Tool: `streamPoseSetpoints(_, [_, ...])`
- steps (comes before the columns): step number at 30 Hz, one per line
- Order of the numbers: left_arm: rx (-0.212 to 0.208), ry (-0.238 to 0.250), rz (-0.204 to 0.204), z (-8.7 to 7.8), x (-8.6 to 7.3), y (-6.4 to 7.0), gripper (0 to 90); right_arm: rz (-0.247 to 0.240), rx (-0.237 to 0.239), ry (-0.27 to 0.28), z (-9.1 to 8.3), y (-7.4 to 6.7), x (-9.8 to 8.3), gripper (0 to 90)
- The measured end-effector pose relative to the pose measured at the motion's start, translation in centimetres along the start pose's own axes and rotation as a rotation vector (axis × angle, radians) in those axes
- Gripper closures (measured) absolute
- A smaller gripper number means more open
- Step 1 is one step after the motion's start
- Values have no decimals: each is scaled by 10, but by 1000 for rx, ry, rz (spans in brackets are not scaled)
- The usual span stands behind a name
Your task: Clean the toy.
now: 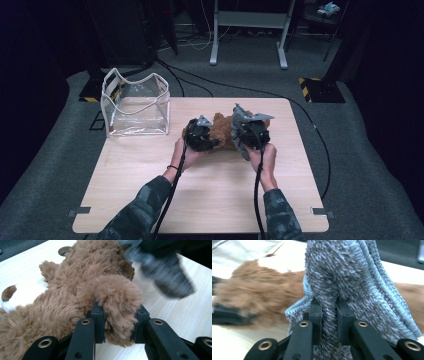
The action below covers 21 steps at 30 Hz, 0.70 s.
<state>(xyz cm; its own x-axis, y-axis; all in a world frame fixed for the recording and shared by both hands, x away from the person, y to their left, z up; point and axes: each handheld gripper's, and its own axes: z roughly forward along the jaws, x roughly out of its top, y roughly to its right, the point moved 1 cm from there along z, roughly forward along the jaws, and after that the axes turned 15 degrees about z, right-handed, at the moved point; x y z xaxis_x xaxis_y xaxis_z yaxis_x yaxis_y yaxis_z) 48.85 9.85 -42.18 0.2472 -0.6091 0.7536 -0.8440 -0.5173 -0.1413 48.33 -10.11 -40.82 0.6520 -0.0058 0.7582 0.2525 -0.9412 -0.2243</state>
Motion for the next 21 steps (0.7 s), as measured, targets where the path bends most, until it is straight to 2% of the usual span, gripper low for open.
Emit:
streamPoseSetpoints(3, [-7, -3, 4, 0, 0, 0, 700, -23, -3, -37, 16, -17, 0, 776])
streamPoseSetpoints(5, [-14, -3, 6, -1, 0, -1, 700, -14, -26, -51, 23, -14, 2, 777])
streamPoseSetpoints(8, [-20, -4, 3, -3, -1, -3, 700, 43, -60, -49, 26, 1, 6, 778])
streamPoseSetpoints(10, [-27, -6, 3, -4, -2, -4, 700, 58, -105, -36, 25, 11, 8, 779])
streamPoseSetpoints(15, [-28, -6, -1, -5, -3, -7, 699, 151, -194, -29, 15, 47, 11, 778])
streamPoseSetpoints(16, [-32, -8, -2, -5, -3, -8, 700, 156, -211, -24, 13, 52, 12, 778])
streamPoseSetpoints(19, [-32, -7, -8, -5, -2, -9, 698, 165, -210, -2, 5, 58, 11, 776])
streamPoseSetpoints(21, [-32, -8, -2, -5, -1, -10, 696, 139, -181, 11, 0, 53, 10, 775])
